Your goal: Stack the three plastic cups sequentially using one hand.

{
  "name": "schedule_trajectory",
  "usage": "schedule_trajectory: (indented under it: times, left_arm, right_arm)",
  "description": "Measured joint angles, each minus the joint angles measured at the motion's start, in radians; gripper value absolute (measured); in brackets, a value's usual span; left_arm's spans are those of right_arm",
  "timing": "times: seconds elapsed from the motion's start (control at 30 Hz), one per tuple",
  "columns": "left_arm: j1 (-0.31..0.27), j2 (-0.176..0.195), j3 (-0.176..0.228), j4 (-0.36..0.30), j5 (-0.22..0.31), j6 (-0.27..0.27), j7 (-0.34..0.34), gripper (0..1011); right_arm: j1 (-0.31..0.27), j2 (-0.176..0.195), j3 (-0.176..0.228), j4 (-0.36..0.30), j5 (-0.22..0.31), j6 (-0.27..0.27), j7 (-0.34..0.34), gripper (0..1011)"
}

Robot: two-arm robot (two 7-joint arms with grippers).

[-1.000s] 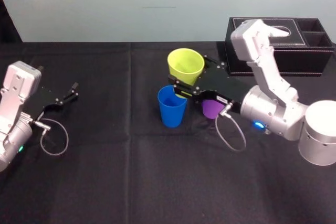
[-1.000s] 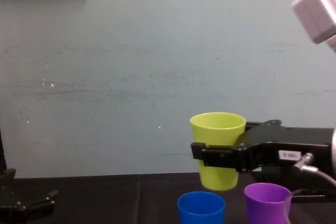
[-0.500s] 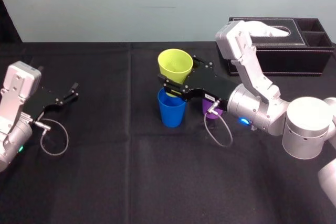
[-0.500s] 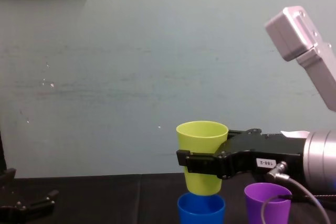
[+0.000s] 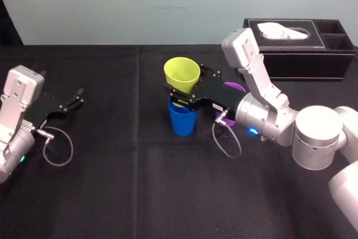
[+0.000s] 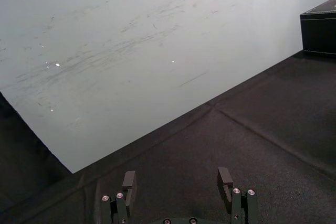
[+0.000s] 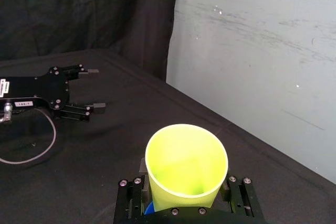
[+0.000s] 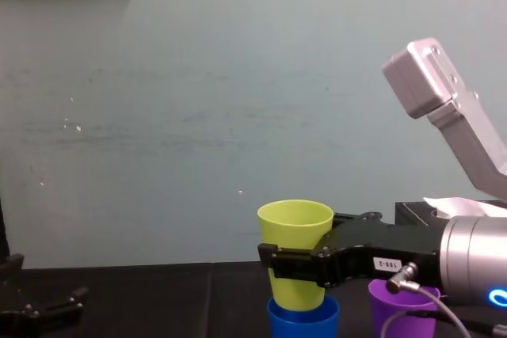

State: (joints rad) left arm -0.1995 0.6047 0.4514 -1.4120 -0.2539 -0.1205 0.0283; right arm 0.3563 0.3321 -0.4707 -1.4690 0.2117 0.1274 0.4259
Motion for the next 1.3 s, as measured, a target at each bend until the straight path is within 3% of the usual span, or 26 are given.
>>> schedule_trajectory:
  times: [1.13,1.3]
  left_arm:
    - [0.0,0.0,0.0,0.0,0.0,0.0,0.0,1011]
    - [0.0,0.0,0.0,0.0,0.0,0.0,0.0,1011]
  right_arm:
    - [-0.002,-0.016,-0.004,0.045,-0.01,-0.01,-0.002,735]
    - [-0.001,-0.015,-0.004,0.044,-0.01,-0.01,-0.003,854]
